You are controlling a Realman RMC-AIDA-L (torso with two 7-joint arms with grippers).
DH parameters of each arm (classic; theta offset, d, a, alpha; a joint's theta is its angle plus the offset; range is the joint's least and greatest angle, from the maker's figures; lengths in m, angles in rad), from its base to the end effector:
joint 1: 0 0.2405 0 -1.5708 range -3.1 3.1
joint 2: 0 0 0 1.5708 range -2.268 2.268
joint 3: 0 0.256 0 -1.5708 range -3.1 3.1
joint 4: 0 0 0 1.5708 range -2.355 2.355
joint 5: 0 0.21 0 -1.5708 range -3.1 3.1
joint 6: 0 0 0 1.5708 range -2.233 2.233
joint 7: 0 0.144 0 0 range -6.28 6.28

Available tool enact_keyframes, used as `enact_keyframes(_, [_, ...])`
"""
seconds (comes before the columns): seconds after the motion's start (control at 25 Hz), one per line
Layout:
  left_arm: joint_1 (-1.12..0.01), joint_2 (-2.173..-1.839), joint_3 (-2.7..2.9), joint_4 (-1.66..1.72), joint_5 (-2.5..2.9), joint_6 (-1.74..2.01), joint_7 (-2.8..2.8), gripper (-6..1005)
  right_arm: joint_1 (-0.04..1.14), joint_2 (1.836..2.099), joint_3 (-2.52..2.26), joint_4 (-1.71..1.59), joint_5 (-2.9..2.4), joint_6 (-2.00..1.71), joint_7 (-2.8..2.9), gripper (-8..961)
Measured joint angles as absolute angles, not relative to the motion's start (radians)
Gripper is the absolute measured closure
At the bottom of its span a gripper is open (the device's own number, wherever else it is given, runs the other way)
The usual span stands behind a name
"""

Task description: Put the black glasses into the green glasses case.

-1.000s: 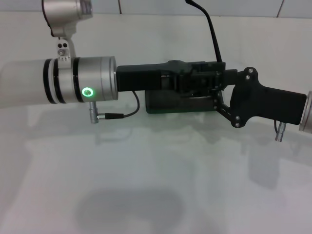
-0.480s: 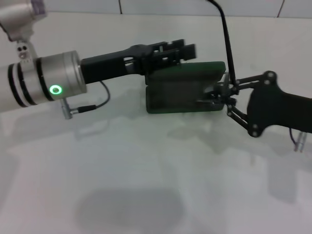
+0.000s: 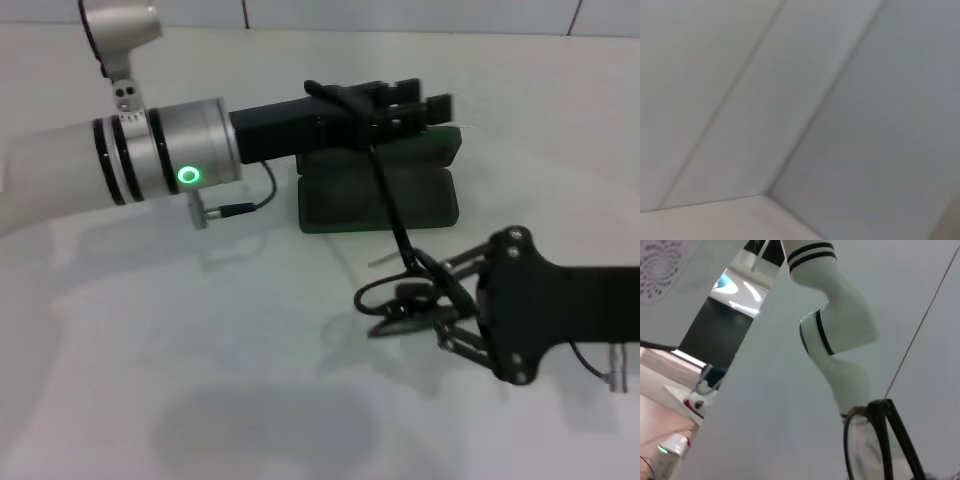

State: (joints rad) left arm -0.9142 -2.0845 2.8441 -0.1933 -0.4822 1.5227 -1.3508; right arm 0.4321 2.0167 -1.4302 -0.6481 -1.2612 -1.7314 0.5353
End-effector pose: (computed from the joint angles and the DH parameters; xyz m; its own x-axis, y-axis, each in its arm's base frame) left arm -0.1744 0.3708 -0.0543 0.5370 0.4763 0.6963 0.5490 -0.8240 0.1402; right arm 0.1970 0.2724 -0.0252 0.5892 0.4889 -0.6433 0.3577 -0.8717 -0.3348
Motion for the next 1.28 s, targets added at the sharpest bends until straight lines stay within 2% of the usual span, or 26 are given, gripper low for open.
enact_keyframes(0.2, [-0.917,-2.082,2.844,-0.187,-0.462,1.667,-1.254,350,0.512,2.016,-1.376,-0.505,-1.253,-1.648,0.574,819])
enact_keyframes(0.64, [-0.923,-2.08,2.844,-0.199,-0.393,1.749,-1.193,350,0.508,2.02,-1.354,-0.493,-1.257,-1.549,0.577,817])
enact_keyframes(0.84, [-0.893,-2.082,2.843,-0.236,-0.515,1.734,-1.191,350,0.501,2.022,-1.36,-0.495,-1.273,-1.492,0.55,816])
enact_keyframes(1.0, [-0.84,-2.083,2.843,-0.265,-0.632,1.696,-1.214,350,0.459,2.027,-1.436,-0.59,-1.215,-1.252,0.54,815])
enact_keyframes(1.28, [-0.812,-2.08,2.844,-0.281,-0.643,1.68,-1.22,350,0.37,2.028,-1.771,-0.875,-1.102,-0.73,0.536,814])
